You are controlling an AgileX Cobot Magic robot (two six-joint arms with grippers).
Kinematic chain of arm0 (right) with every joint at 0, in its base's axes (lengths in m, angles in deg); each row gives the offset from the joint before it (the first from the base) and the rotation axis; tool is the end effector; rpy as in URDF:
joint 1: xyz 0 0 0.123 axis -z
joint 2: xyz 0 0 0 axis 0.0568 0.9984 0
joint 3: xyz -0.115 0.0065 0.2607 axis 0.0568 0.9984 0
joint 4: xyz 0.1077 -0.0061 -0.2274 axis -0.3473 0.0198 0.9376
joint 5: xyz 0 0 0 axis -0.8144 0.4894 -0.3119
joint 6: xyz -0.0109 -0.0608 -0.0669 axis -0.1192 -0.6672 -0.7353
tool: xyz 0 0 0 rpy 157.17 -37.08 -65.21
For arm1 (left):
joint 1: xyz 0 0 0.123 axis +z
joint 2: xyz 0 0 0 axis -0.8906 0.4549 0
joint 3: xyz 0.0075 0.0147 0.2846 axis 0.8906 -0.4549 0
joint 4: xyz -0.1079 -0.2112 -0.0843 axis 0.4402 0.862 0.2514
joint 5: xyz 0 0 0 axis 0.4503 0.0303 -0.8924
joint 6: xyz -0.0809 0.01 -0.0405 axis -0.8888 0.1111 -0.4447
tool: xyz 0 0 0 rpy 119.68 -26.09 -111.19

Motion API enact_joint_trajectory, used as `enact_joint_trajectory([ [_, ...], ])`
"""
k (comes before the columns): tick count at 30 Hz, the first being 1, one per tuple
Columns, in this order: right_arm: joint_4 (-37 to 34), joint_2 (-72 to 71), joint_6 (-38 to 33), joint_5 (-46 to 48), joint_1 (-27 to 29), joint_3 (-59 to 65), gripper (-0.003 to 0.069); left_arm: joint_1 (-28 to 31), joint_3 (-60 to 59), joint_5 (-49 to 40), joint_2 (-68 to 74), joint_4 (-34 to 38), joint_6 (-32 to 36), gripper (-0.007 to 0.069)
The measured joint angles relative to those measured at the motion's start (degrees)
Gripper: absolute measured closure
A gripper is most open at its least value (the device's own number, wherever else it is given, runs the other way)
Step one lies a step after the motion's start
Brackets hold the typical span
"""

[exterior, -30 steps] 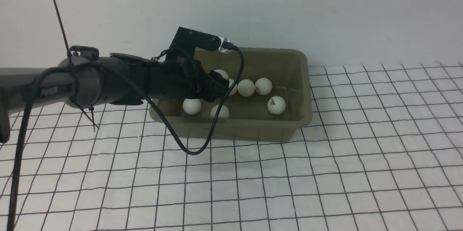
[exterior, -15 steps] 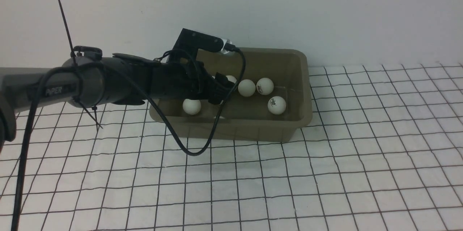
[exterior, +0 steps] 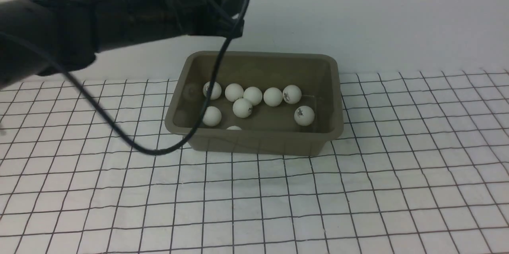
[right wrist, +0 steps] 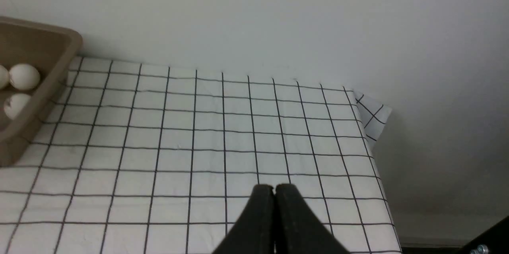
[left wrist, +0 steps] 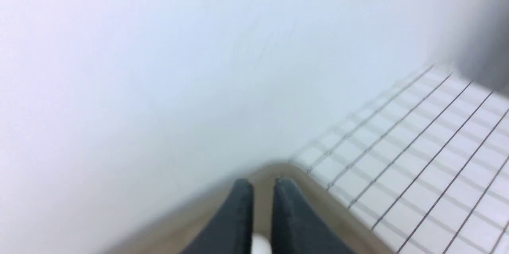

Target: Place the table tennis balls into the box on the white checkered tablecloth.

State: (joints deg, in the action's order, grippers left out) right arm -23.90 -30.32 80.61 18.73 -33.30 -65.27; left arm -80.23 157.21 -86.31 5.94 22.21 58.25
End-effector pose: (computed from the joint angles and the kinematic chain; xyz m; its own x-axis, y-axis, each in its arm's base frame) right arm 0.0655 -0.0244 0.3767 -0.4959 -0.1539 -0.8546 0.0845 0.9709 -0.2239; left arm 0.3505 -0.1423 0.3431 -0.2034 0.1180 -0.9719 0.6125 0.7898 -0.0323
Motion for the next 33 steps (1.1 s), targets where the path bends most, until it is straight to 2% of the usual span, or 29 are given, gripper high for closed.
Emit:
enact_joint_trajectory([
  [1,0.5,-0.9,0.4,-1.0,0.0,2.2,0.0676,0.0,-1.4,-0.3,-3.6,-0.5,0.9,0.0593],
  [4,1.5,-3.4,2.1,-3.2,0.0,6.1,0.0676,0.0,-6.7,-0.4,-11.9,-1.8,2.9,0.0627],
  [12,3.7,-14.2,6.8,-6.8,0.0,17.4,0.0676,0.0,-20.2,0.2,-24.6,-1.8,4.0,0.0629],
  [16,3.7,-18.1,7.1,-6.7,0.0,19.5,0.0676,0.0,-27.2,1.4,-29.1,2.9,4.3,0.0629],
  [22,3.9,-19.2,7.2,-5.3,0.0,19.7,0.0676,0.0,-29.4,1.2,-30.3,6.1,4.6,0.0629],
  [33,3.9,-19.2,7.2,-5.0,0.0,19.7,0.0676,0.0,-29.4,1.2,-30.3,6.4,4.7,0.0629],
])
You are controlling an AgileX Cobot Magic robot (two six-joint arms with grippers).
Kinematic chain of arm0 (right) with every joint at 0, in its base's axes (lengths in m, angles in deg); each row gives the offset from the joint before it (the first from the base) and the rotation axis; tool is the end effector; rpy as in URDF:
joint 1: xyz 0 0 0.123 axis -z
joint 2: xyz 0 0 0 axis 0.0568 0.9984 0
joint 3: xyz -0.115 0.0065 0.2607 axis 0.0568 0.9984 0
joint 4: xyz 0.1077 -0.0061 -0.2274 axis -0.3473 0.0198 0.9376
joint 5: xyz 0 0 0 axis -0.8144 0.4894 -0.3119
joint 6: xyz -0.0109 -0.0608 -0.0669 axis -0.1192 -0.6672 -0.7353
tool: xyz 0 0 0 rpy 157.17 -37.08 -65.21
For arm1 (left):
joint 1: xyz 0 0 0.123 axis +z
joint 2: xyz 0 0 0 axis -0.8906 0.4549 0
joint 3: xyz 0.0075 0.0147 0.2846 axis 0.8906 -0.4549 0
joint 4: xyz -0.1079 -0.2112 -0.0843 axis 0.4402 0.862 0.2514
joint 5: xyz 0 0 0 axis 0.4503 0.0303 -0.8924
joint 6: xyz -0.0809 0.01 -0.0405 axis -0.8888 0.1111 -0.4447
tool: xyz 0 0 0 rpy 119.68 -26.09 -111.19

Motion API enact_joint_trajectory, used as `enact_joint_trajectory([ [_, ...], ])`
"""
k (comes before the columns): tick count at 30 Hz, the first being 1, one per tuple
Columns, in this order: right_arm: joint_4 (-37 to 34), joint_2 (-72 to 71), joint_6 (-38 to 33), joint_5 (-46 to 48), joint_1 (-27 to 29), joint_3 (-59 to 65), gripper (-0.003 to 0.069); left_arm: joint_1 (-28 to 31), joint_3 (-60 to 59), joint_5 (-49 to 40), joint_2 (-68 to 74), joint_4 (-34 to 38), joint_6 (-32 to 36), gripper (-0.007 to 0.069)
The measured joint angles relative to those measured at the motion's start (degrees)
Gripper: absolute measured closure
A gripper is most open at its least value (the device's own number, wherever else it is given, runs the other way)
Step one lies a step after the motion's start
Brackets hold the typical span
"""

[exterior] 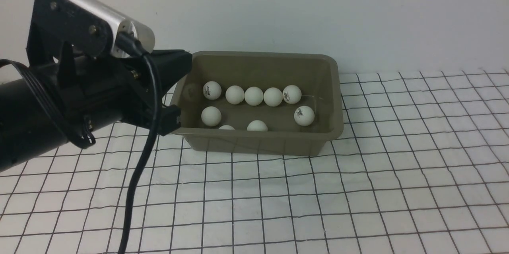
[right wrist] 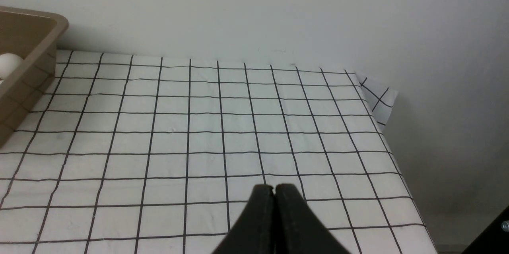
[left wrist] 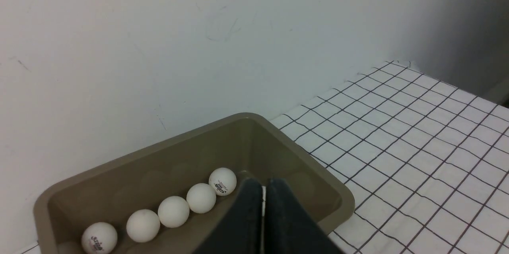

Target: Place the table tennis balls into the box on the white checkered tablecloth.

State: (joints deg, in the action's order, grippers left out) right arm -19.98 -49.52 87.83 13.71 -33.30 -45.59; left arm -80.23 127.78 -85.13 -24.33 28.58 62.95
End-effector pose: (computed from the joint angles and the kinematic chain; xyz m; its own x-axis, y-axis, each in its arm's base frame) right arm 0.0340 -0.0448 0.2979 -0.3969 -0.0826 -0.9141 0.1358 0.9797 -0.1475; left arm 0.2119 -0.0972 0.3358 -0.1757 0.0745 -0.9816 0.5904 0.8059 -0.0445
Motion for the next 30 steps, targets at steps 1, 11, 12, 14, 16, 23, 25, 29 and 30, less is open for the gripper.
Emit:
enact_joint_trajectory([
  [1,0.0,0.0,0.0,0.0,0.0,0.0,0.0676,0.0,0.0,0.1,0.0,-0.1,0.2,0.0629],
  [11,0.0,0.0,0.0,0.5,0.0,0.0,0.0676,5.3,-9.4,13.0,-12.1,-0.1,8.0,0.0629],
  [12,0.0,0.0,0.0,0.5,0.0,0.0,0.0676,7.0,-11.6,14.3,-14.9,0.4,8.2,0.0629],
  [14,0.0,0.0,0.0,0.5,0.0,0.0,0.0676,9.5,-14.8,16.1,-18.8,1.4,8.2,0.0629],
  [16,0.0,0.0,0.0,0.5,0.0,0.0,0.0676,13.1,-19.1,18.2,-24.2,2.5,8.4,0.0629],
  [23,0.0,0.0,0.0,0.5,0.0,0.0,0.0676,20.2,-29.4,21.1,-37.7,3.2,10.2,0.0629],
  [25,0.0,0.0,0.0,0.5,0.0,0.0,0.0676,21.3,-32.3,21.4,-41.9,3.3,10.4,0.0629],
  [29,0.0,0.0,0.0,0.5,0.0,0.0,0.0676,21.8,-37.2,21.6,-49.5,3.3,10.6,0.0629],
  [30,0.0,0.0,0.0,0.5,0.0,0.0,0.0676,21.8,-38.1,21.7,-50.9,3.3,10.6,0.0629],
])
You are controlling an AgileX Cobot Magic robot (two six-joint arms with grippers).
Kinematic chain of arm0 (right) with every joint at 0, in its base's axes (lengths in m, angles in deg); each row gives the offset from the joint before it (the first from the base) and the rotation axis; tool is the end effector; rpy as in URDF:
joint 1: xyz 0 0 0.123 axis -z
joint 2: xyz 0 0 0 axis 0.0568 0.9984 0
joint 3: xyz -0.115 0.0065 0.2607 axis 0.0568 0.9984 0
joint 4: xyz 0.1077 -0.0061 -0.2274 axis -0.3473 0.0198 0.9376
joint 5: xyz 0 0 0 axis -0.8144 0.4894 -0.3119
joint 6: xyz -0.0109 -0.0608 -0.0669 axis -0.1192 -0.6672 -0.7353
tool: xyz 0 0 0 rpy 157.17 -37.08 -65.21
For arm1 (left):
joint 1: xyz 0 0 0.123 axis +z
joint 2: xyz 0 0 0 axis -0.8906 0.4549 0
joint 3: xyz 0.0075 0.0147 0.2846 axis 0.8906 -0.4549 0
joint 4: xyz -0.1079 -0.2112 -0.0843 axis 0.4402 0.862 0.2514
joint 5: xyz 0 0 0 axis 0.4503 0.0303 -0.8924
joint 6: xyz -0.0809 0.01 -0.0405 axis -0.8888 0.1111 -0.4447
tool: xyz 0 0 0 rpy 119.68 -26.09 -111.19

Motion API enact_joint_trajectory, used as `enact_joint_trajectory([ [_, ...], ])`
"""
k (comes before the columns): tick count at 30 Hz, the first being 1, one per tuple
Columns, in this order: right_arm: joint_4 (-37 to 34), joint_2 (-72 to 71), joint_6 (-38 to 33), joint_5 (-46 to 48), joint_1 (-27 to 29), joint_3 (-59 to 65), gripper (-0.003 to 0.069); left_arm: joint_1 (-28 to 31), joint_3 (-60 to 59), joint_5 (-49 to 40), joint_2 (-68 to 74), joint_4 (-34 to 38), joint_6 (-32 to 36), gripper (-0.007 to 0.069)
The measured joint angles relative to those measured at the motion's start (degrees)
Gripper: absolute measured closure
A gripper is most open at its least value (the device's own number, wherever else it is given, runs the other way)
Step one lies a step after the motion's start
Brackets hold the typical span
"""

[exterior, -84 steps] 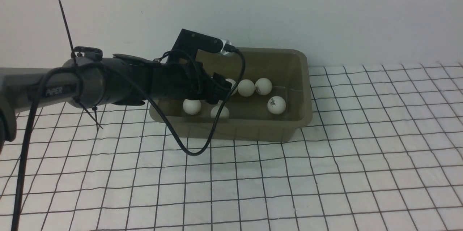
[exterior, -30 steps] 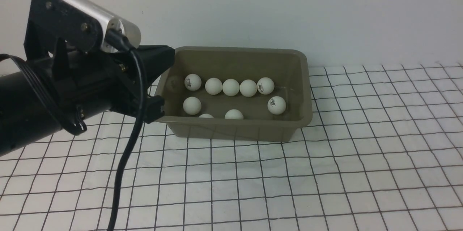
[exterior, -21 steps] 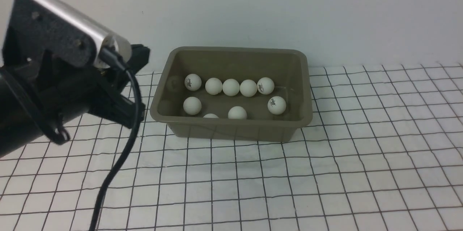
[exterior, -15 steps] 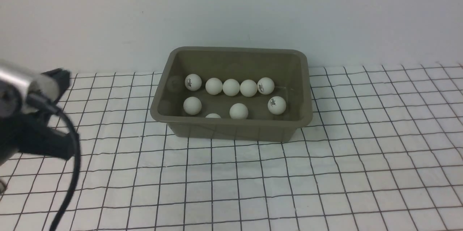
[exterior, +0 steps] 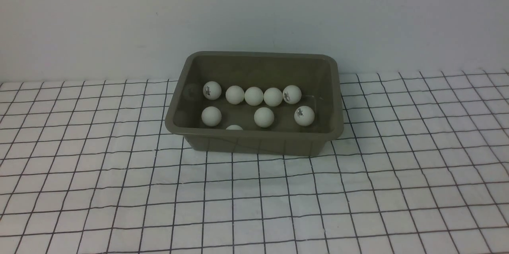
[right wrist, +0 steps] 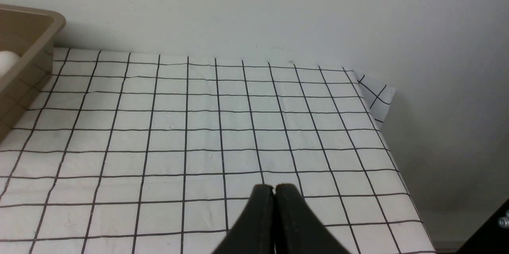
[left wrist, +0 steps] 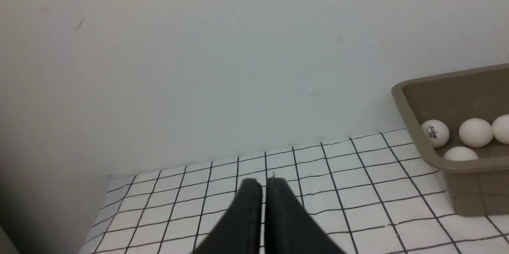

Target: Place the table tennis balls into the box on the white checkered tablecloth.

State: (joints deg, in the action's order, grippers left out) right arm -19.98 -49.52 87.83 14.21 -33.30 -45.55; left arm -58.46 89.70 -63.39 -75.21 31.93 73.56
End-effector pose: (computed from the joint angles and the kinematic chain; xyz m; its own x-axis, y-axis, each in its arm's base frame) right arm 0.0337 -0.0453 0.2972 -0.4040 -0.0816 -0.9111 0.1400 0.9788 -0.1498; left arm 0.0704 0.0095 0.2298 -0.0348 0.1495 -0.9882 -0.1183 0.9812 0.1526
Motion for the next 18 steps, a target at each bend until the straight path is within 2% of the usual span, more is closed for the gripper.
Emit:
enact_joint_trajectory([
  [5,0.0,0.0,0.0,0.0,0.0,0.0,0.0676,0.0,-5.2,0.7,-9.6,0.1,0.0,0.0629],
  [12,0.0,0.0,0.0,0.2,0.0,0.0,0.0676,0.0,-6.4,0.7,-10.9,0.1,0.6,0.0629],
  [18,0.0,0.0,0.0,0.2,0.0,0.0,0.0676,0.0,-4.0,0.5,-10.9,0.0,6.6,0.0629],
])
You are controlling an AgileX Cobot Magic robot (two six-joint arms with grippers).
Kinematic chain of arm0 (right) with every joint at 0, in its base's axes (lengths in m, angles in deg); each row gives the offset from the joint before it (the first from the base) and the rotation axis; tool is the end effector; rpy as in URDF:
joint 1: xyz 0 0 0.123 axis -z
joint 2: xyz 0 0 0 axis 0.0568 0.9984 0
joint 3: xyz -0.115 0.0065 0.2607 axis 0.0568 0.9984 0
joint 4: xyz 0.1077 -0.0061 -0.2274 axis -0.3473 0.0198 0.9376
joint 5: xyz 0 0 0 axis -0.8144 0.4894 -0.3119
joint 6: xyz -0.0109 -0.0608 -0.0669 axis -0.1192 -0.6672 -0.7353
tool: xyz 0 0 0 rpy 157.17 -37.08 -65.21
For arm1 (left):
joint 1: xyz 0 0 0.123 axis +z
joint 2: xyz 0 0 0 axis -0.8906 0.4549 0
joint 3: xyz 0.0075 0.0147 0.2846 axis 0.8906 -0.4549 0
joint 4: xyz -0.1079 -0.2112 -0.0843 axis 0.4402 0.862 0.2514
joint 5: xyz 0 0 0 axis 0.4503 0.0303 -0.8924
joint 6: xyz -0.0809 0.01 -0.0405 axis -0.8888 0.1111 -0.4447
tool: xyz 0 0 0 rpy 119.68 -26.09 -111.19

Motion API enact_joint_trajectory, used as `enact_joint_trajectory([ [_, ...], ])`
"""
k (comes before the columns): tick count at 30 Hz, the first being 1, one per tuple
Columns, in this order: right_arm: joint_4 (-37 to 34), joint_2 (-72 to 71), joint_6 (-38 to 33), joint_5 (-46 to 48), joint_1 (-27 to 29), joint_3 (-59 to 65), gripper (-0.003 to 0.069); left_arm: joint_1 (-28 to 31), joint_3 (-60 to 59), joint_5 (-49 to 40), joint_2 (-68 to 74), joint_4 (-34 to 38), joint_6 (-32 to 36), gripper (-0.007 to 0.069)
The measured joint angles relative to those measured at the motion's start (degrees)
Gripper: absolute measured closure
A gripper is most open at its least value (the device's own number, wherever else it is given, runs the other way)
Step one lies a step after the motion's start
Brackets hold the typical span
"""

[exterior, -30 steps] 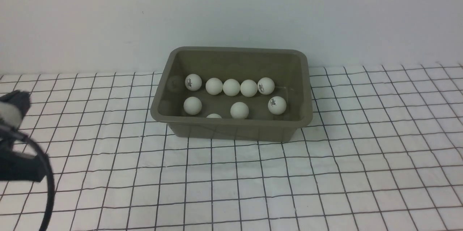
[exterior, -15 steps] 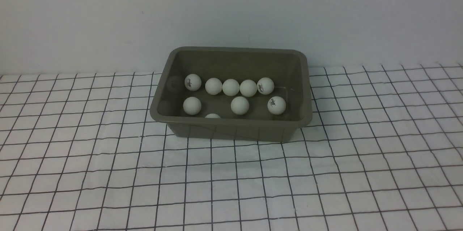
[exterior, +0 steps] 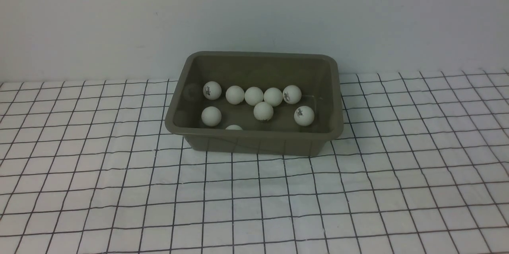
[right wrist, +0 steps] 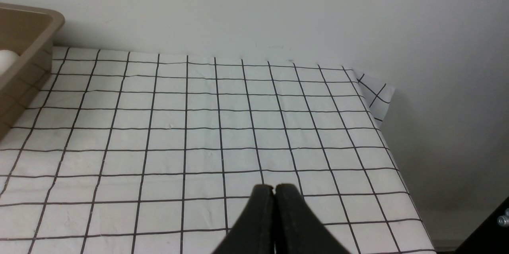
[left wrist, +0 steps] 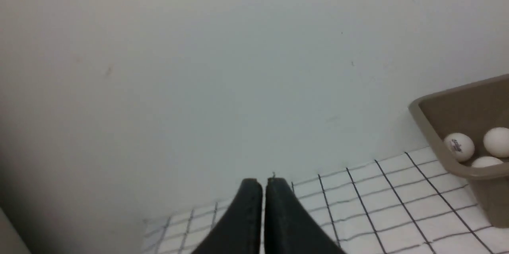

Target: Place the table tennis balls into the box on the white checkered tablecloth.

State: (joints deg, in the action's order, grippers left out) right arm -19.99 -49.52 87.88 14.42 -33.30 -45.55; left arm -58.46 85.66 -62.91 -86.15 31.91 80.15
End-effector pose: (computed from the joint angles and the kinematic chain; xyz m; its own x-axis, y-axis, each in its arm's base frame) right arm 0.0336 -0.0455 0.2969 -0.4067 -0.0801 -0.9100 0.1421 0.9785 -0.1496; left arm 0.0538 0.0089 0.2176 0.0640 0.2700 -0.9607 -0.1525 0.9540 0.2580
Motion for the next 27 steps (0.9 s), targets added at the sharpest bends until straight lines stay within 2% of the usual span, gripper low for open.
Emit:
enact_joint_trajectory([
  [5,0.0,0.0,0.0,0.1,0.0,0.0,0.0676,0.0,5.9,-0.6,0.0,0.0,11.3,0.0629],
  [8,0.0,0.0,0.0,0.2,0.0,0.0,0.0676,0.0,6.9,-0.7,0.0,-1.1,10.6,0.0629],
  [10,0.0,0.0,0.0,0.2,0.0,0.0,0.0676,0.0,6.9,-0.8,0.0,-4.8,5.5,0.0629],
  [11,0.0,0.0,0.0,0.2,0.0,0.0,0.0676,0.0,6.9,-1.1,0.0,-7.6,0.1,0.0629],
  [12,0.0,0.0,0.0,0.2,0.0,0.0,0.0676,0.0,6.9,-1.3,0.0,-15.5,-9.7,0.0629],
  [13,0.0,0.0,0.0,0.2,0.0,0.0,0.0676,0.0,6.9,-1.4,0.0,-15.5,-11.2,0.0629],
  [14,0.0,0.0,0.0,0.2,0.0,0.0,0.0676,0.0,6.9,-1.7,0.0,-24.7,-22.7,0.0629],
  [16,0.0,0.0,0.0,0.2,0.0,0.0,0.0676,0.0,6.9,-2.6,0.0,-38.1,-38.6,0.0629],
  [18,0.0,0.0,0.0,0.2,0.0,0.0,0.0676,0.0,6.9,-5.9,0.0,-57.7,-60.3,0.0629],
  [20,0.0,0.0,0.0,0.2,0.0,0.0,0.0676,0.0,6.9,-10.3,0.0,-71.4,-74.5,0.0629],
  [24,0.0,0.0,0.0,0.2,0.0,0.0,0.0676,0.0,6.1,-21.3,0.0,-88.1,-96.9,0.0629],
  [27,0.0,0.0,0.0,0.2,0.0,0.0,0.0676,0.0,4.0,-23.8,0.0,-93.5,-105.6,0.0629],
])
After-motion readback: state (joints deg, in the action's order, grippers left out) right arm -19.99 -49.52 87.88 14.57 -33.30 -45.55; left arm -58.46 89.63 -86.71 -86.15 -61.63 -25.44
